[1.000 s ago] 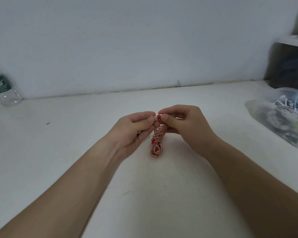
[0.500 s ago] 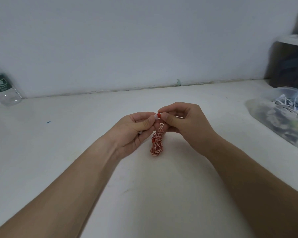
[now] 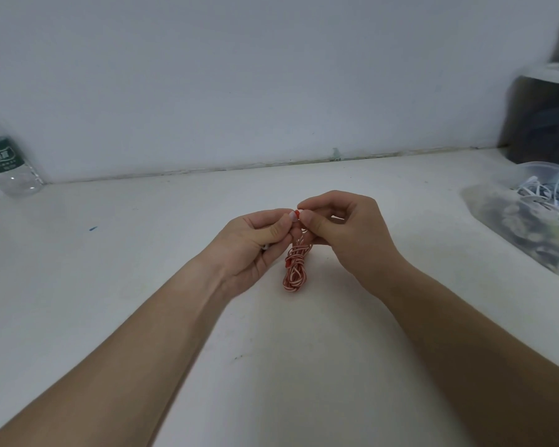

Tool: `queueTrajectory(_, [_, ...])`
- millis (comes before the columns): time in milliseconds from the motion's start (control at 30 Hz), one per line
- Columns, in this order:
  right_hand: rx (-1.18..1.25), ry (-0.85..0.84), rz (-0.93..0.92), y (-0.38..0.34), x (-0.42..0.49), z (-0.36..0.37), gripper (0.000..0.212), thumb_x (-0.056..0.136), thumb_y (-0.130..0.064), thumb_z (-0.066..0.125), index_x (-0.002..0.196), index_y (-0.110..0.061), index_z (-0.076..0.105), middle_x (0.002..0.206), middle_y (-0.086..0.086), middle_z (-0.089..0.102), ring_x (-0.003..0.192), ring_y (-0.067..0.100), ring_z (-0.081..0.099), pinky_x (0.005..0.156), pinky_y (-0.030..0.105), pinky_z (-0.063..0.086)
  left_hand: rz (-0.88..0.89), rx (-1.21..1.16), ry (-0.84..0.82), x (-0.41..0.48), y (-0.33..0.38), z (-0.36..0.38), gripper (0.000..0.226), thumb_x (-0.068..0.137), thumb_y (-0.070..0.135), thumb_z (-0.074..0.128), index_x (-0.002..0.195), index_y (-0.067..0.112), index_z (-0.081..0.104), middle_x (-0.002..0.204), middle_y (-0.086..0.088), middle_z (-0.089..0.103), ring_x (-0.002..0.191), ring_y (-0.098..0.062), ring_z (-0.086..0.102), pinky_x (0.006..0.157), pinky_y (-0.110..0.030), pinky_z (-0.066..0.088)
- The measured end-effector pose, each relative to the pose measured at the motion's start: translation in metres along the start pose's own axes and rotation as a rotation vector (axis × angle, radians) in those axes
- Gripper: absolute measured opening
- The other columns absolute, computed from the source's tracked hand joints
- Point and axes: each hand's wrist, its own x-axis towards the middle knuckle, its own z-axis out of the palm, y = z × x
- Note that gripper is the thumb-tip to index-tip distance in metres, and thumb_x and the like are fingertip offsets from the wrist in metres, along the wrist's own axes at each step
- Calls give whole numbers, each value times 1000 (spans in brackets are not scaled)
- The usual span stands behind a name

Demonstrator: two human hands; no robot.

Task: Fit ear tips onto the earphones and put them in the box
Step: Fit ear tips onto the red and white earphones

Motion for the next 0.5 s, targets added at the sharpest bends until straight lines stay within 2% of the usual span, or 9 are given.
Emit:
queueTrajectory(133, [-8, 9, -7, 0, 0, 2, 7, 89, -1, 71, 95, -4, 73, 69, 7, 72, 65, 21, 69, 78, 48, 61, 7, -3, 4, 0, 0, 0, 32, 74, 12, 69, 104, 0, 72, 81, -5, 72, 76, -6, 70, 73, -12, 56])
queueTrajectory(433, [89, -51, 57, -1, 1, -3, 9, 91, -2, 69, 99, -3, 74, 84, 19, 72, 74, 26, 68, 82, 49, 61, 6, -14, -11, -1, 1, 1, 28, 75, 11, 67, 101, 2, 72, 80, -4, 73, 73, -6, 70, 71, -12, 56])
queueTrajectory(500, [97, -65, 54, -2, 1, -3, 8, 91, -2, 69, 97, -4, 74, 84, 16, 72, 75, 26, 68, 81, 47, 62, 2, -9, -14, -1, 1, 1, 28, 75, 12, 67, 101, 2, 72, 79, -4, 73, 73, -5, 70, 71, -12, 56])
